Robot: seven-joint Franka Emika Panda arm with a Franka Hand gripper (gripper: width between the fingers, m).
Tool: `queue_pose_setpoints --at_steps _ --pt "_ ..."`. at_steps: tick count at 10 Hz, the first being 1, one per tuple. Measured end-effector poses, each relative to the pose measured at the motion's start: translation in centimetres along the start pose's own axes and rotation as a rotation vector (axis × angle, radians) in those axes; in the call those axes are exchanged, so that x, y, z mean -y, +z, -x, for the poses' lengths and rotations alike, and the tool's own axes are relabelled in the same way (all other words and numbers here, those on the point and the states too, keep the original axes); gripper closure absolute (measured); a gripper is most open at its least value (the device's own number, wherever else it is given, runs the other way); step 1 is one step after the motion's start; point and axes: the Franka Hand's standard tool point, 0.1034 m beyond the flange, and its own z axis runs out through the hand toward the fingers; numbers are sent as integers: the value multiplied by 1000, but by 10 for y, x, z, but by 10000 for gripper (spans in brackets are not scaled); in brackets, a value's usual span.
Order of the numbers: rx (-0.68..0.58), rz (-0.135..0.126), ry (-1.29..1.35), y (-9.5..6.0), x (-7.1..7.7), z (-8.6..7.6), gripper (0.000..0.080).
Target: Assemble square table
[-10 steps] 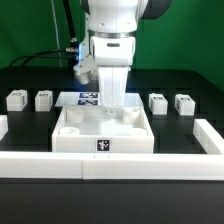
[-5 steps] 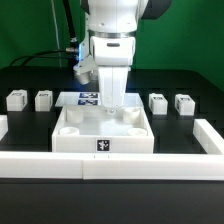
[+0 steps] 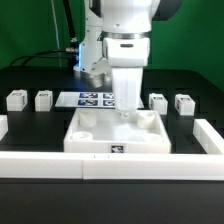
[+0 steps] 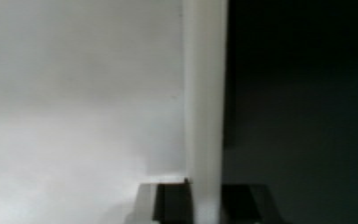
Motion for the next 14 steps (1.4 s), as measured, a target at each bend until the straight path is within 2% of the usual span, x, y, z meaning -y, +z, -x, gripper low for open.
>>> queue_pose_setpoints --at_steps 1,3,4,8,9,12,13,14 --pt "-13 16 14 0 -13 -21 739" --pt "-7 -7 13 1 -11 -42 739" --pt "-8 -3 2 1 -11 -46 739" --pt "16 11 -98 0 -15 -45 739" --pt "17 4 -103 1 -14 -39 739" --pt "17 3 -99 1 -14 -38 738" --pt "17 3 -98 1 -14 -38 571" --pt "17 3 -98 1 -14 -38 368"
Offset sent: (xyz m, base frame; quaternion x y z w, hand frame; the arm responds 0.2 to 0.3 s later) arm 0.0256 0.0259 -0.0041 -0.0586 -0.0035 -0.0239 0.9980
